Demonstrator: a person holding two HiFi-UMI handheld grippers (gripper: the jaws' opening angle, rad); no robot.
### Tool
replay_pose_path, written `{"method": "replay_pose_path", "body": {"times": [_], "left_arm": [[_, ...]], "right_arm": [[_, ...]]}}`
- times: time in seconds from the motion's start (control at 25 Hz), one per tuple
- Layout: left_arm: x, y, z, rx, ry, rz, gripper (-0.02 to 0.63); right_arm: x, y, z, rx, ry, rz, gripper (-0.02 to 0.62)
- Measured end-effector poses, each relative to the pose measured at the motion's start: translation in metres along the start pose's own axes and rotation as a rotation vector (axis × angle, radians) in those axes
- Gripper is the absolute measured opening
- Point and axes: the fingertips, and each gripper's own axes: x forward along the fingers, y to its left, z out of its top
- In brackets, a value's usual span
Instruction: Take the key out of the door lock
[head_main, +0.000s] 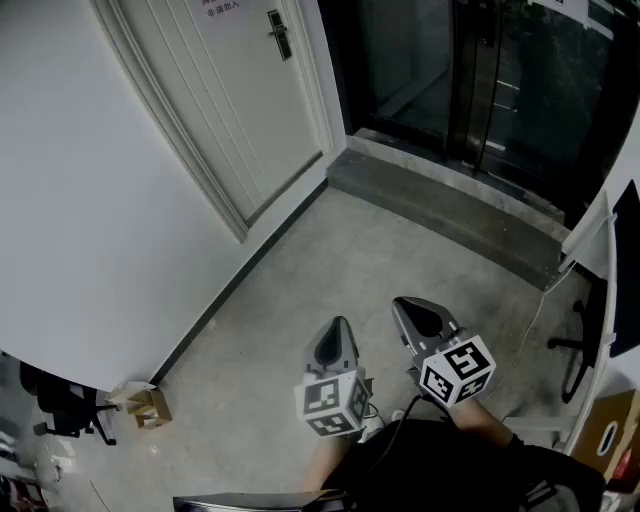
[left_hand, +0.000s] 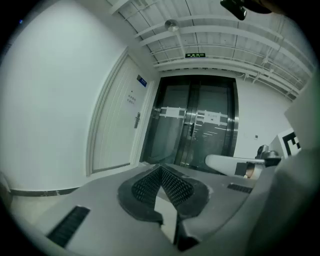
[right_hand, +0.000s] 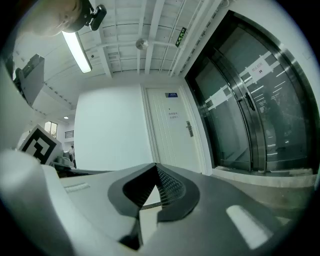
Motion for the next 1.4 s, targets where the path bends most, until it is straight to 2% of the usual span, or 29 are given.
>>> {"method": "replay_pose_path", "body": {"times": [0.72,0.96,1.24,1.4], "left_arm": [[-0.003,0.012,0.004,-0.016,-0.033,0.008,0.000],[-0.003,0.033,0.010,-0.035,-0.035,0.012,0.000],[0.022,0.054,0.010,0.007,-0.010,-0.015,0.000],[0.054,0.060,0.012,-0.015,0.000,-0.022,0.000]], "right_arm": [[0.007,0.009,0.001,-0.016,-0.010,0.013,0.000],[0.022,0.015,0.005,-0.020,-0.022,0.010,0.000],[0.048,0.006,0.003,-0.040,-0.040,-0.024,0.000],[0.073,-0.016,0.000,-0.040,-0.026,-0.040,0.000]]}}
